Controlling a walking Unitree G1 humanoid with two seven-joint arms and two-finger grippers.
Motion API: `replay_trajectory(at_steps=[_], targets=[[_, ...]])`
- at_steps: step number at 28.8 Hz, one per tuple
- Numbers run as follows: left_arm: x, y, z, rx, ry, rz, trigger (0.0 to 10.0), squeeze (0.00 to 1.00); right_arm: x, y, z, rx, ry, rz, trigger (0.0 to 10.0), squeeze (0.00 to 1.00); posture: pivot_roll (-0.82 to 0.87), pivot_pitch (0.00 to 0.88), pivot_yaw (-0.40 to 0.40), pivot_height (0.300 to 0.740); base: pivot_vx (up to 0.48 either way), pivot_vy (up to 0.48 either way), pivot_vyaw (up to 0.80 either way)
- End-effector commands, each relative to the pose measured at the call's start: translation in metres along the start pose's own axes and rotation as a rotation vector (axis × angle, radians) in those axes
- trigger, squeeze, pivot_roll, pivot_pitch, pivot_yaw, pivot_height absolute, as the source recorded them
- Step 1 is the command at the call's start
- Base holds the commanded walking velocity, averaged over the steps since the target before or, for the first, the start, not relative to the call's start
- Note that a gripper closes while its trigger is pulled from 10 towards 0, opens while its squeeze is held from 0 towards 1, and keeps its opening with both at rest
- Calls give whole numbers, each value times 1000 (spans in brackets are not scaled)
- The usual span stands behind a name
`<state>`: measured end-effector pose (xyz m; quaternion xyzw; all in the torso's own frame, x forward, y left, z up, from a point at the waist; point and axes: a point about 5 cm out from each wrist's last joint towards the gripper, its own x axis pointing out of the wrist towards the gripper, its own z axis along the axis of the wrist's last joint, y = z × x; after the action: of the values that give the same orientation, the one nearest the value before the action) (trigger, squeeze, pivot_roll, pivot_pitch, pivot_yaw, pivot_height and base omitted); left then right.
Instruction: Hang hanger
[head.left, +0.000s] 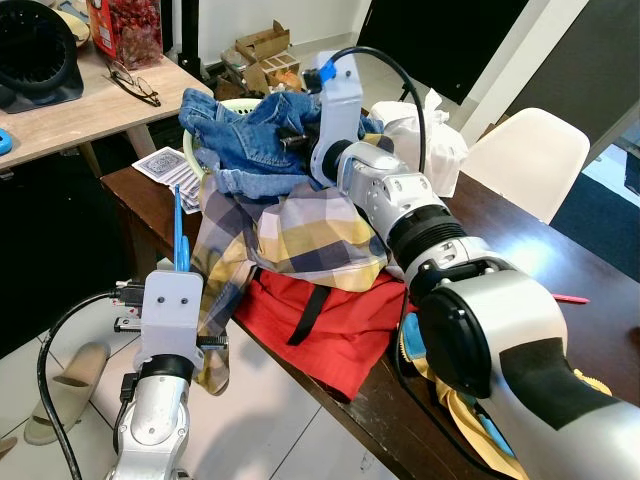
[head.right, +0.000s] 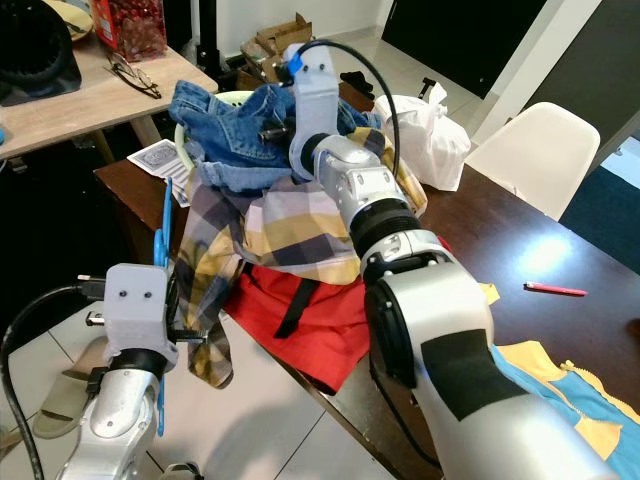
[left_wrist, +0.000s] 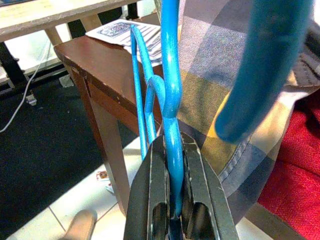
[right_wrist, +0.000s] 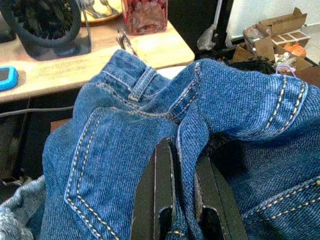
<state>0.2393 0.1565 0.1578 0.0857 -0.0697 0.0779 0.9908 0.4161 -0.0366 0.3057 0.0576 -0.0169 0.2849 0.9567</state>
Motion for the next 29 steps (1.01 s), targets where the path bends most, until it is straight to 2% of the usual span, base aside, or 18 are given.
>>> replay_trajectory(at_steps=[1,3,4,5,6,8,9,12,15,18,20,21,23,24,25,26,28,29], targets=[[-3,-6,-2,-16,20,-16,10000,0,-2,-6,15,48,-90,-18,0,0,217,156,-261,740,0,0,0],[-3,-6,-2,-15,20,-17,10000,0,-4,-7,25,80,-153,-12,0,0,219,154,-258,740,0,0,0],[-2,-6,-3,-14,21,-17,10000,0,-6,-9,40,135,-234,-7,0,0,220,152,-257,740,0,0,0],[-2,-6,-3,-14,21,-17,10000,0,-6,-9,40,135,-234,-7,0,0,220,152,-257,740,0,0,0],[-2,-6,-3,-13,21,-17,10000,0,-9,-13,55,199,-320,-8,0,0,220,151,-256,740,0,0,0],[-2,-6,-3,-13,21,-17,10000,0,-9,-13,55,199,-320,-8,0,0,220,151,-256,740,0,0,0],[-2,-6,-3,-12,22,-18,10000,0,-16,-22,75,281,-421,-27,0,0,224,147,-254,740,0,0,0],[-2,-6,-3,-12,22,-18,10000,0,-16,-22,75,281,-421,-27,0,0,224,147,-254,740,0,0,0],[-1,-6,-4,-9,24,-18,10000,0,-47,-60,124,434,-658,-113,0,0,227,140,-254,740,0,0,0],[-1,-6,-4,-9,24,-18,10000,0,-47,-60,124,434,-658,-113,0,0,227,140,-254,740,0,0,0],[-1,-6,-4,-9,25,-19,10000,0,-57,-71,134,450,-707,-139,0,0,227,138,-251,740,0,0,0],[-2,-6,-5,-8,26,-20,10000,0,-69,-84,144,459,-757,-171,0,0,228,137,-250,740,0,0,0],[-2,-6,-5,-8,26,-20,10000,0,-69,-84,144,459,-757,-171,0,0,228,137,-250,740,0,0,0],[-2,-6,-5,-8,27,-21,10000,0,-82,-97,152,447,-798,-211,0,0,226,134,-246,740,0,0,0],[-2,-6,-5,-8,27,-21,10000,0,-82,-97,152,447,-798,-211,0,0,226,134,-246,740,0,0,0],[-2,-6,-6,-8,28,-22,10000,0,-93,-108,158,434,-828,-234,0,0,226,131,-245,740,0,0,0],[-2,-6,-6,-8,28,-22,10000,0,-93,-108,158,434,-828,-234,0,0,226,131,-245,740,0,0,0],[-2,-6,-5,-9,24,-24,10000,0,-109,-123,161,388,-860,-243,0,0,225,125,-243,740,0,0,0]])
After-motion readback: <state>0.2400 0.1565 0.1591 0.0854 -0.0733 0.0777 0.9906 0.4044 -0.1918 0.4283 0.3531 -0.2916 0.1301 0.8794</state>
